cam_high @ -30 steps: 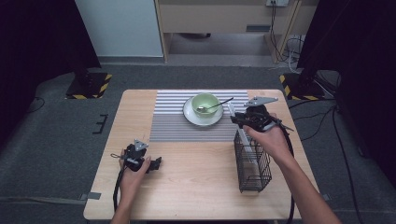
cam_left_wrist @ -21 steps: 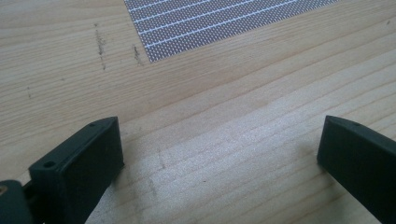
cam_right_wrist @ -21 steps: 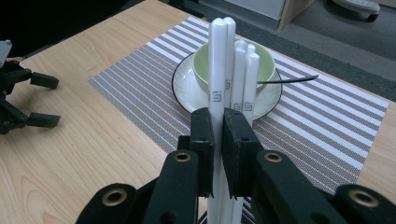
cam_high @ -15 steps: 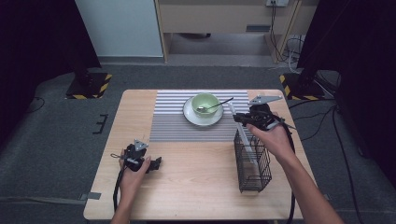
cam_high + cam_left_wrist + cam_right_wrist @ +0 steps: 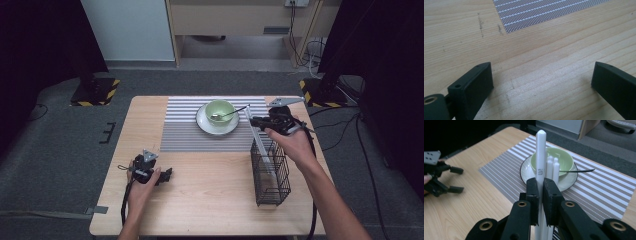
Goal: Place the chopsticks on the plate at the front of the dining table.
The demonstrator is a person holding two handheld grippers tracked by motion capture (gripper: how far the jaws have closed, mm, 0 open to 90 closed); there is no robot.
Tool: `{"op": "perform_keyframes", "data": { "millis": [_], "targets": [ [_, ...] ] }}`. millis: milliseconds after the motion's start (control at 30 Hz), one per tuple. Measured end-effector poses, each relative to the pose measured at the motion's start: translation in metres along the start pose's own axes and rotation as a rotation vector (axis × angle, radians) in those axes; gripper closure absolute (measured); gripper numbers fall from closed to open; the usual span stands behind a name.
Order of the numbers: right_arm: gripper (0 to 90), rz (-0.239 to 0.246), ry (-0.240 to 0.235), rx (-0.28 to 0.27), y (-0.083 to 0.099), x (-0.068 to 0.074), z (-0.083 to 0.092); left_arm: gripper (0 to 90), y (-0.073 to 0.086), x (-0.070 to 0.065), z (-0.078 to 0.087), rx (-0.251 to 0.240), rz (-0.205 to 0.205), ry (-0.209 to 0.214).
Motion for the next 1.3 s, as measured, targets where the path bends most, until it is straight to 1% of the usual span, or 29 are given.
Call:
{"op": "perform_keyframes", "data": {
  "millis": [33, 100, 167, 267, 300, 400, 433, 467, 500, 533, 567, 600, 633, 733, 767, 867, 900, 933, 1000, 1067, 1100, 1133, 1167, 1200, 1233, 1267, 1300],
  "targets": [
    [84.0, -0.002, -0.005, -0.009, -0.004, -0.001, 0.003, 3.5, -0.001, 0.0, 0.001, -0.01, 0.004, 0.009],
    [84.0, -0.002, -0.008, -0.01, -0.005, -0.002, 0.004, 3.5, -0.001, -0.001, 0.002, -0.018, 0.004, 0.013],
    [84.1, -0.006, -0.025, -0.016, -0.009, -0.002, 0.008, 3.8, -0.003, -0.003, 0.004, -0.027, 0.001, 0.019],
    [84.2, -0.01, -0.033, -0.018, -0.012, -0.003, 0.011, 4.3, -0.004, -0.005, 0.005, -0.033, -0.005, 0.023],
    [84.2, -0.007, -0.033, -0.015, -0.015, -0.003, 0.013, 4.3, -0.005, -0.007, 0.006, -0.039, -0.009, 0.035],
    [84.3, -0.013, -0.044, -0.017, -0.017, -0.004, 0.015, 4.3, -0.006, -0.009, 0.007, -0.047, -0.011, 0.048],
    [84.3, -0.01, -0.045, -0.017, -0.02, -0.004, 0.018, 4.4, -0.008, -0.011, 0.009, -0.058, -0.012, 0.062],
    [84.3, -0.01, -0.045, -0.017, -0.02, -0.004, 0.018, 4.6, -0.008, -0.011, 0.009, -0.058, -0.012, 0.062],
    [84.3, -0.016, -0.051, -0.029, -0.021, -0.005, 0.022, 5.1, -0.011, -0.013, 0.012, -0.083, 0.002, 0.097],
    [84.3, -0.016, -0.051, -0.029, -0.021, -0.005, 0.022, 5.1, -0.011, -0.013, 0.012, -0.083, 0.002, 0.097],
    [84.3, -0.018, -0.054, -0.036, -0.021, -0.006, 0.023, 5.1, -0.013, -0.016, 0.014, -0.096, -0.01, 0.105],
    [84.3, -0.017, -0.053, -0.045, -0.021, -0.006, 0.025, 5.1, -0.015, -0.018, 0.017, -0.105, -0.025, 0.103],
    [84.3, -0.019, -0.053, -0.054, -0.021, -0.007, 0.026, 5.1, -0.018, -0.02, 0.019, -0.122, -0.027, 0.107],
    [84.3, -0.021, -0.054, -0.074, -0.02, -0.01, 0.028, 4.6, -0.025, -0.027, 0.023, -0.152, -0.024, 0.15],
    [84.3, -0.03, -0.065, -0.099, -0.023, -0.011, 0.031, 4.3, -0.027, -0.029, 0.023, -0.16, -0.025, 0.151],
    [84.3, -0.024, -0.066, -0.111, -0.028, -0.011, 0.034, 4.7, -0.033, -0.033, 0.023, -0.163, -0.028, 0.162],
    [84.3, -0.019, -0.07, -0.135, -0.034, -0.011, 0.037, 5.1, -0.036, -0.034, 0.023, -0.164, -0.029, 0.168],
    [84.3, -0.019, -0.07, -0.135, -0.034, -0.011, 0.037, 5.1, -0.038, -0.035, 0.022, -0.161, -0.037, 0.169],
    [84.3, -0.022, -0.082, -0.159, -0.037, -0.012, 0.038, 5.3, -0.045, -0.037, 0.02, -0.157, -0.048, 0.162],
    [84.3, -0.019, -0.075, -0.156, -0.037, -0.012, 0.037, 5.8, -0.053, -0.04, 0.018, -0.156, -0.05, 0.154],
    [84.3, -0.021, -0.078, -0.162, -0.038, -0.014, 0.037, 6.0, -0.061, -0.044, 0.018, -0.16, -0.056, 0.161],
    [84.3, -0.021, -0.078, -0.162, -0.038, -0.014, 0.037, 6.5, -0.061, -0.044, 0.018, -0.16, -0.056, 0.161],
    [84.3, -0.031, -0.091, -0.178, -0.039, -0.015, 0.04, 7.1, -0.069, -0.05, 0.02, -0.174, -0.059, 0.171],
    [84.3, -0.031, -0.09, -0.184, -0.04, -0.015, 0.043, 7.3, -0.069, -0.05, 0.02, -0.174, -0.059, 0.171],
    [84.3, -0.03, -0.091, -0.187, -0.041, -0.015, 0.046, 7.4, -0.077, -0.057, 0.021, -0.188, -0.071, 0.176],
    [84.3, -0.03, -0.091, -0.187, -0.041, -0.015, 0.046, 7.4, -0.077, -0.057, 0.021, -0.188, -0.071, 0.176],
    [84.3, -0.029, -0.093, -0.2, -0.043, -0.014, 0.053, 7.3, -0.085, -0.062, 0.022, -0.198, -0.074, 0.186]
  ]
}}
Point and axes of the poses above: each handheld gripper's, and its own axes: z roughly backward along the jaws, y roughly out of its underside, x roughly to its left, the point moved 1 cm from there along -z, roughly forward along the jaws, and after that the axes turned 4 degrees about -y, right-handed, at the moved point
